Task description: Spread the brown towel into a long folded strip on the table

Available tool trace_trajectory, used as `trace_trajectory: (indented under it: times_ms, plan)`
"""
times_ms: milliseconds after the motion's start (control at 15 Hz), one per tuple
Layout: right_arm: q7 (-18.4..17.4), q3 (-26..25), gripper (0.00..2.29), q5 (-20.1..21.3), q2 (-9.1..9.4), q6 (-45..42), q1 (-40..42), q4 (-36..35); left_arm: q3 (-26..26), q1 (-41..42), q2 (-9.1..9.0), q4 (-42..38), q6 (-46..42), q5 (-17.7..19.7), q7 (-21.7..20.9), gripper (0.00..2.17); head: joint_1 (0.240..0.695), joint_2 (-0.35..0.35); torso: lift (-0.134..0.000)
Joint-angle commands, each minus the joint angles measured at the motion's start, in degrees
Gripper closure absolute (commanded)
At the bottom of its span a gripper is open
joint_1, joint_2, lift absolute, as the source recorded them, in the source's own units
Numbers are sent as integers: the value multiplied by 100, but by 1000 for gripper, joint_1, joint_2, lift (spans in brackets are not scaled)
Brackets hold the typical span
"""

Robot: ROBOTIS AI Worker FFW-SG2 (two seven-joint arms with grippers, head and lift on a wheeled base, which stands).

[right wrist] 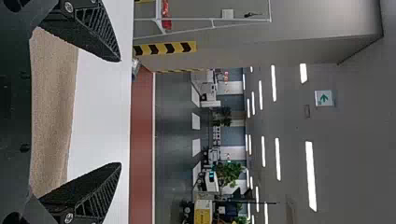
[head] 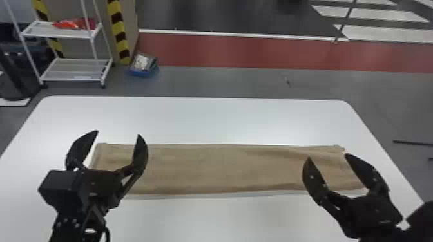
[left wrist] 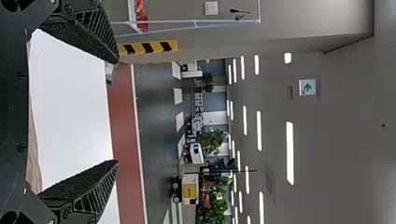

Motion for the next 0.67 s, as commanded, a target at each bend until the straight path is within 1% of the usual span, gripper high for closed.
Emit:
trace_trajectory:
  times_ms: [0, 67, 600]
  plan:
    - [-35, 42, 90, 0, 5, 1, -15, 0, 12, 16, -9, -31, 16, 2, 2, 130, 695, -108, -119]
    - [-88, 60, 90, 26, 5, 1, -33, 0, 21, 16, 0, -40, 34, 2, 2, 130, 695, -107, -119]
    - [-158, 60, 107, 0, 5, 54, -112, 26, 38, -11, -35, -49, 104, 2, -7, 124, 695, -103, -119]
